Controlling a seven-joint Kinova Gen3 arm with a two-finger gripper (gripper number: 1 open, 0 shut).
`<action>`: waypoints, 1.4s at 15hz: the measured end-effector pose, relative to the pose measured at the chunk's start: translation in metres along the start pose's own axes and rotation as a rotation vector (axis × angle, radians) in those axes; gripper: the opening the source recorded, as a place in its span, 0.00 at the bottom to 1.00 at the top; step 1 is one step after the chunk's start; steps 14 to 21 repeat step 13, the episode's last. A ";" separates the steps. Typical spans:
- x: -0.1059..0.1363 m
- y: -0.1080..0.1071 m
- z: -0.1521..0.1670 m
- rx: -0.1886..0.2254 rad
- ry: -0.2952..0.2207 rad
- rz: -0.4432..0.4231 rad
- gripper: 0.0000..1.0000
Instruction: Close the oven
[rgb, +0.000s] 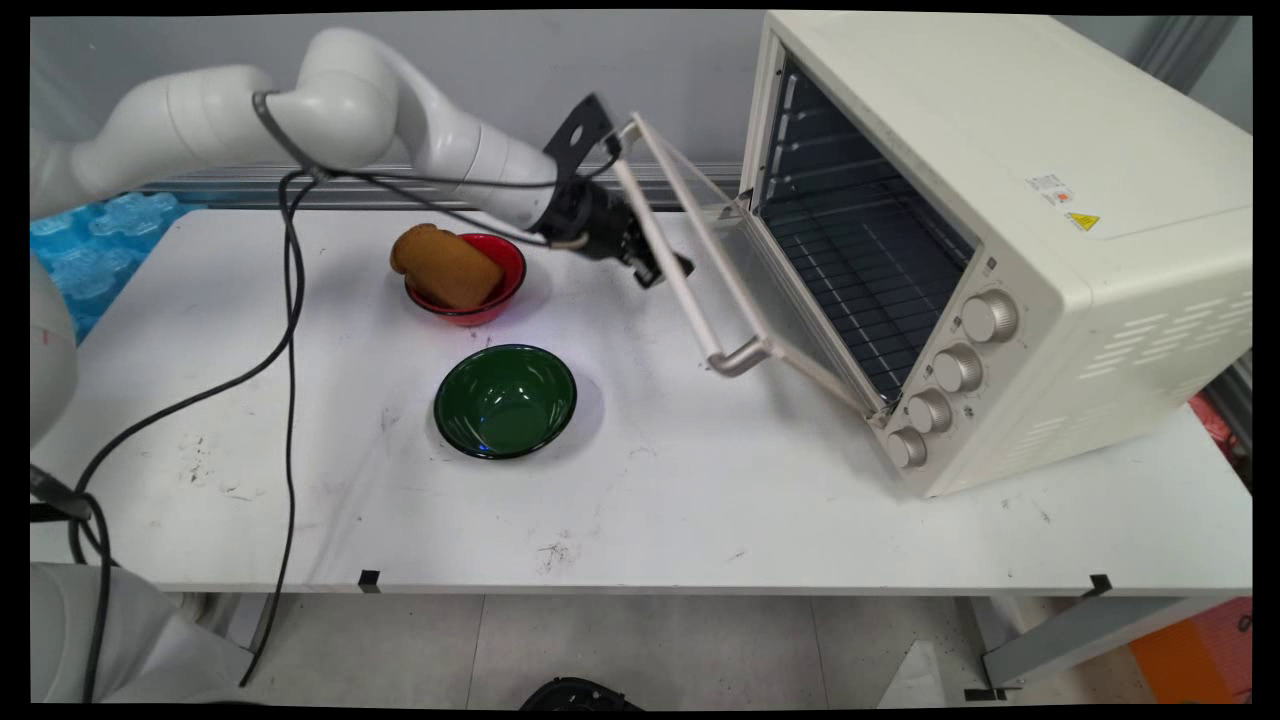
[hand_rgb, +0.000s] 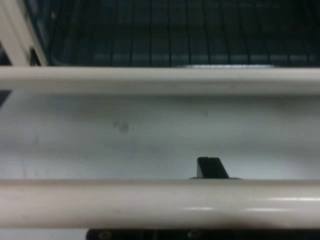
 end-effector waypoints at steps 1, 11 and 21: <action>0.009 0.000 -0.001 0.000 0.009 0.003 0.00; 0.068 -0.004 -0.019 0.015 0.055 0.036 0.00; 0.072 -0.005 -0.024 0.013 0.057 0.042 0.00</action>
